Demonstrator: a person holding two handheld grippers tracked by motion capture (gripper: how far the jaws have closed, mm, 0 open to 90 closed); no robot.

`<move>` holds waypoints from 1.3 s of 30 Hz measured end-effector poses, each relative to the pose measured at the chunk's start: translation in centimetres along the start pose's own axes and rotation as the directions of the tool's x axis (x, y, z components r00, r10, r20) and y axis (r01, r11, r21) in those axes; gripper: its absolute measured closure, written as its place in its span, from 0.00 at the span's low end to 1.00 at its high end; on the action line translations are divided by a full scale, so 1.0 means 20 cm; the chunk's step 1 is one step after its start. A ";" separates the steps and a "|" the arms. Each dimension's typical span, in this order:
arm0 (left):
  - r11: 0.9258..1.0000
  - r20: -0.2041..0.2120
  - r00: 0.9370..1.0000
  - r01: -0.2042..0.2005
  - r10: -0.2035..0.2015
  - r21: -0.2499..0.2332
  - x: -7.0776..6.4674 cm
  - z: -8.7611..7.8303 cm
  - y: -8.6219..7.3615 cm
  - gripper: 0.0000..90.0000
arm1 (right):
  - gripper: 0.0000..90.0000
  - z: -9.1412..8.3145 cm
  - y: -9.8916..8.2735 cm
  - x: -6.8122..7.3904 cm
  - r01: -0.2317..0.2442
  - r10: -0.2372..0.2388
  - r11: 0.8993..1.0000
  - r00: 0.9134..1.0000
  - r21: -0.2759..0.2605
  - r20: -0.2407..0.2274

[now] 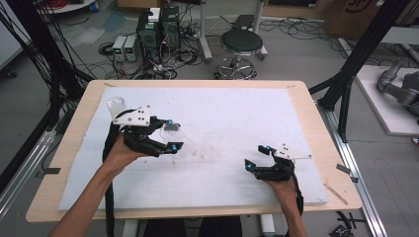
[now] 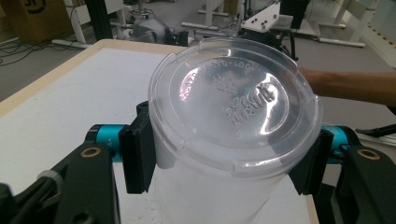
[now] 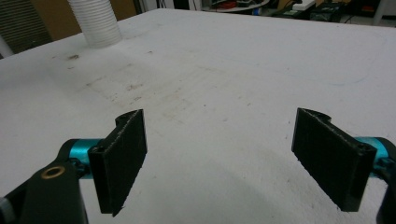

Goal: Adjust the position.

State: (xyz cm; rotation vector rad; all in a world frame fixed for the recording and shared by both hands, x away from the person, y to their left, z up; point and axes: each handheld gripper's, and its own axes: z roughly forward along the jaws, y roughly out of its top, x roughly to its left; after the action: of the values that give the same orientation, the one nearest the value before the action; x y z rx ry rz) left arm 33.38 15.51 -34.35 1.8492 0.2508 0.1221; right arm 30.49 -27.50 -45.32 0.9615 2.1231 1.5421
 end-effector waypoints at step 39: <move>0.995 0.084 0.996 0.017 -0.008 -0.098 -0.06 0.13 0.02 0.41 | 0.20 0.05 0.47 0.19 0.181 -0.159 0.984 0.873 0.003 -0.461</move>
State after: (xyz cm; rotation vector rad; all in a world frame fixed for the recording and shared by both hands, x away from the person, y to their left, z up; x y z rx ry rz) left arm 32.79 12.74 -34.74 1.7497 0.1949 0.0479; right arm 31.49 -22.54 -36.50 0.4250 2.4879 1.7674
